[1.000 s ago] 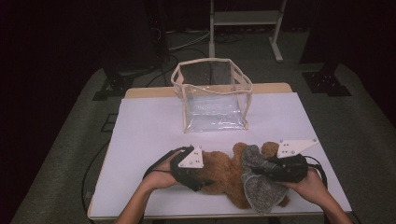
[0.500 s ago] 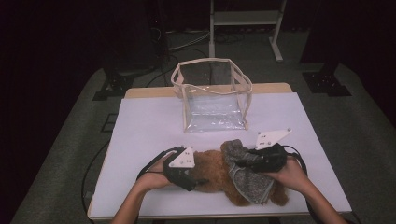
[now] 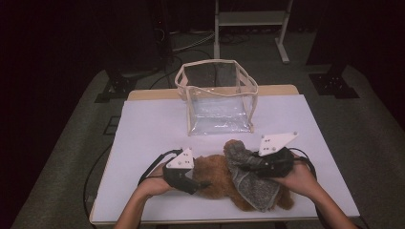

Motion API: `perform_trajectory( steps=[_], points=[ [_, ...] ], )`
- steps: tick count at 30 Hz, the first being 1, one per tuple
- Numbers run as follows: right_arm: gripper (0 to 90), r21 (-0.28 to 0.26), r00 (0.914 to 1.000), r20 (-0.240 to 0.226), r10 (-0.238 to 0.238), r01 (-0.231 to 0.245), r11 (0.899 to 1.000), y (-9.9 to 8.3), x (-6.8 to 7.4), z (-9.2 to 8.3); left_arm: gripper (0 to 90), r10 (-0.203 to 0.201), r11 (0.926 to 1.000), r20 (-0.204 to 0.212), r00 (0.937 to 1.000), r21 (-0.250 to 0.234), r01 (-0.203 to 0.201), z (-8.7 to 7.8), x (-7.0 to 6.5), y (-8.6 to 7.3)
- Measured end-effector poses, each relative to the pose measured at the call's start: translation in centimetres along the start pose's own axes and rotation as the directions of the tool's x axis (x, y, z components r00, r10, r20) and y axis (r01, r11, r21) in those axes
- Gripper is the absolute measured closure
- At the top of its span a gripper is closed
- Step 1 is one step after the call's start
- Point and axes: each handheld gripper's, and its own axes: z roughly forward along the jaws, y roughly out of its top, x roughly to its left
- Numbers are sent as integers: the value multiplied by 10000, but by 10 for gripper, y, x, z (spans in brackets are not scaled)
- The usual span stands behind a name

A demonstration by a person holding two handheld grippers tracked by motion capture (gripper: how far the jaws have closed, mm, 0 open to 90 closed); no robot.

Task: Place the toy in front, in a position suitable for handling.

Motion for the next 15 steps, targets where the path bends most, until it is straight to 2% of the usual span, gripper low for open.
perform_trajectory(
  steps=[1,3,4,7,11,13,15],
  points=[
    [693,129,10000,-67,-55,56,9999,4,1,3,315,26,10000,-22,10000,-35,-26,0,-1,-1],
    [693,562,9981,-476,-387,414,9976,16,4,24,320,103,9999,-73,9999,-32,-103,0,-5,-2],
    [693,617,9977,-561,-379,413,9972,19,4,28,319,111,9999,-123,9999,-21,-112,0,-6,-2],
    [690,529,9941,-969,-493,546,9971,31,6,42,319,183,9998,-131,9997,-110,-184,0,-7,-2],
    [689,509,9908,-1176,-662,726,9961,47,10,62,313,326,9994,-138,9994,-64,-326,0,-9,-3],
    [689,625,9903,-1240,-623,705,9956,50,9,67,308,279,9996,-150,9995,-86,-280,0,-9,-5],
    [689,659,9902,-1290,-526,615,9959,48,6,65,305,316,9994,-160,9994,-152,-319,0,-9,-6]
  ],
)
